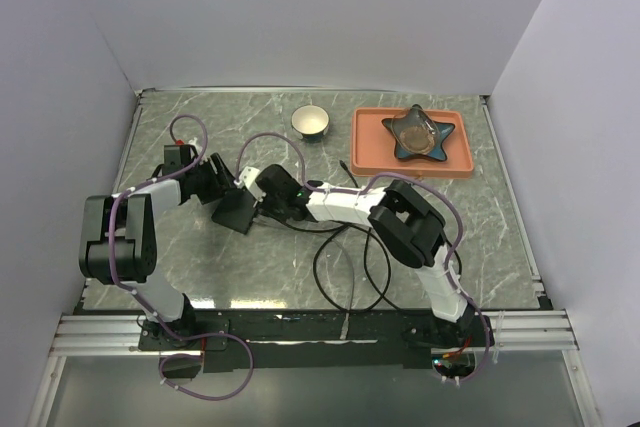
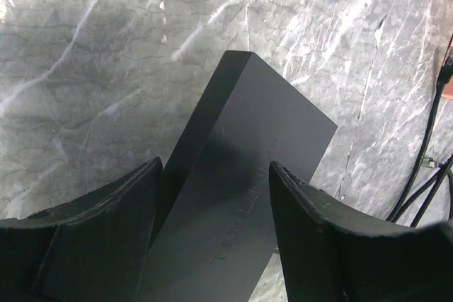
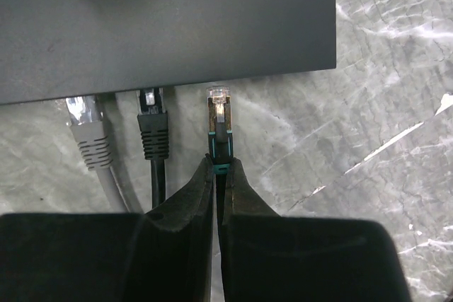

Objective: Insert the plug into the switch port

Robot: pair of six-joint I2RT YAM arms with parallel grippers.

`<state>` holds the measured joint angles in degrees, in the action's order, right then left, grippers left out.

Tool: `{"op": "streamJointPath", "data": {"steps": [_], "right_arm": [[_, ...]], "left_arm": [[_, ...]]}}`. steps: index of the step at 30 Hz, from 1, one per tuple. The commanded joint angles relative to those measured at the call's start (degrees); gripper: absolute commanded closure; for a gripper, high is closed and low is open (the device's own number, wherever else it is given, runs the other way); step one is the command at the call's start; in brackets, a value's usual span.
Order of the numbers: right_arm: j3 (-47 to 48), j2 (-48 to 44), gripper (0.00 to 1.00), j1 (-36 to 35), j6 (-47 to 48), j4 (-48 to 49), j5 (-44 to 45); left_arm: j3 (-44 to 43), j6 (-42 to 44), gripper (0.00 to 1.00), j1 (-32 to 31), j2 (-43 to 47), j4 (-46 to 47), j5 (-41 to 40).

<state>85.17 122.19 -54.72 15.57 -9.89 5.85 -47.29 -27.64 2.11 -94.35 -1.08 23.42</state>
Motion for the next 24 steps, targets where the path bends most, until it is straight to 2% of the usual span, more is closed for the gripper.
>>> {"op": "streamJointPath", "data": {"steps": [1, 24], "right_arm": [[2.81, 0.5, 1.0, 0.23, -1.6, 1.19, -0.48], [3.43, -0.11, 1.0, -0.04, -1.95, 3.39, -0.84]], "left_arm": [[-2.02, 1.1, 0.33, 0.18, -0.4, 2.14, 1.98], [-2.28, 2.24, 0.34, 0.09, -1.45, 1.87, 3.38]]}}
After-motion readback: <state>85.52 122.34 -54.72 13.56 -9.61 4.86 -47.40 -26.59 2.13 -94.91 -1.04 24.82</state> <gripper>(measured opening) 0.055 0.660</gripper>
